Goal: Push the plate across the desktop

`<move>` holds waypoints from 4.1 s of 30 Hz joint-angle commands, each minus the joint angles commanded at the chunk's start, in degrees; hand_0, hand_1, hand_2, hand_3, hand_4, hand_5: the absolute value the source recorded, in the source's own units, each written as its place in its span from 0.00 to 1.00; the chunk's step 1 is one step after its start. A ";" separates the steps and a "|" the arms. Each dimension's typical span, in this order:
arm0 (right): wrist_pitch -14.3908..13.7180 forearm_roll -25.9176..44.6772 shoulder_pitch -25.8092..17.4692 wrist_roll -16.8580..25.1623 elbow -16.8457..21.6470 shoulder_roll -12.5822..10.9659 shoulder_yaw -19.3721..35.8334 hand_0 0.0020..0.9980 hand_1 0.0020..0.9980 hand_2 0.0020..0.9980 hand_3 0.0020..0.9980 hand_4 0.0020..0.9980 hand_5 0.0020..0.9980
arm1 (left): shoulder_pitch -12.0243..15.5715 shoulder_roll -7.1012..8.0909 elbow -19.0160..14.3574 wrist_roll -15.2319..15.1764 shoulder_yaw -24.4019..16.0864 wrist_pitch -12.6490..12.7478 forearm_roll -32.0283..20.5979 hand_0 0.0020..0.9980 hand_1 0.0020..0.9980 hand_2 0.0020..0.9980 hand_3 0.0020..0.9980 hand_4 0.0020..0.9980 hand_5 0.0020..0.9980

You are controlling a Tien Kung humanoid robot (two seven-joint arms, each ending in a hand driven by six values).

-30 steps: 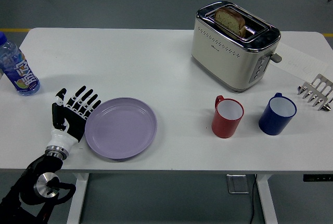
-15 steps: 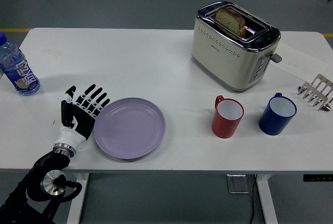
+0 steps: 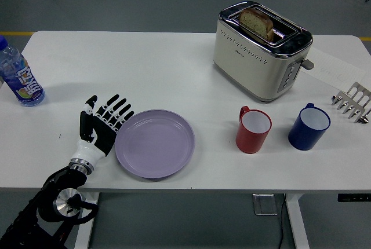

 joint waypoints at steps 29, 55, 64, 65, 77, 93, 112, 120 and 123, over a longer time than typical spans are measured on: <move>0.10 -1.32 -0.08 -0.51 0.13 0.05 0.62 0.58 0.52 0.61 0.59 0.27 0.57 | -1.26 0.00 0.22 -0.29 4.27 0.05 -0.82 0.73 0.74 0.69 0.66 0.60 1.00; 0.01 -0.61 -0.10 -0.08 -0.02 -0.09 0.38 0.58 0.52 0.61 0.59 0.27 0.57 | 0.41 0.71 -3.80 1.29 -10.15 1.67 1.75 0.73 0.73 0.69 0.66 0.60 1.00; -0.08 0.31 -0.08 0.12 -0.07 -0.16 -0.05 0.58 0.52 0.61 0.59 0.27 0.57 | 2.52 7.91 -5.10 3.77 -17.65 3.05 1.88 0.74 0.73 0.69 0.67 0.60 1.00; -0.10 0.42 -0.11 0.14 -0.07 -0.16 -0.10 0.58 0.52 0.61 0.59 0.27 0.57 | 2.85 8.75 -5.13 3.93 -18.65 3.12 1.76 0.74 0.73 0.69 0.67 0.60 1.00; -0.29 0.81 -0.06 -0.12 0.00 -0.09 -0.24 0.58 0.52 0.61 0.59 0.27 0.57 | 5.02 13.18 -4.64 5.29 -27.03 3.95 1.37 0.75 0.74 0.70 0.67 0.60 1.00; -0.43 1.06 -0.23 -0.31 0.03 0.02 -0.33 0.58 0.52 0.61 0.59 0.27 0.57 | 6.21 13.71 -4.20 5.10 -30.88 5.12 0.83 0.75 0.74 0.70 0.67 0.60 1.00; -0.71 -0.20 -0.79 -1.01 0.11 0.08 0.48 0.58 0.52 0.61 0.59 0.26 0.57 | 7.55 13.62 -5.11 4.50 -31.04 5.79 0.43 0.75 0.73 0.70 0.67 0.60 1.00; -0.88 -0.62 -0.32 -1.05 0.04 0.03 1.04 0.58 0.52 0.61 0.59 0.26 0.57 | 7.79 13.76 -5.78 4.32 -31.84 5.87 0.31 0.75 0.73 0.70 0.67 0.60 1.00; -0.88 -0.82 -0.04 -1.04 0.01 -0.03 1.18 0.58 0.52 0.61 0.59 0.26 0.57 | 7.49 13.71 -5.90 4.27 -31.87 5.98 0.19 0.75 0.73 0.70 0.67 0.60 1.00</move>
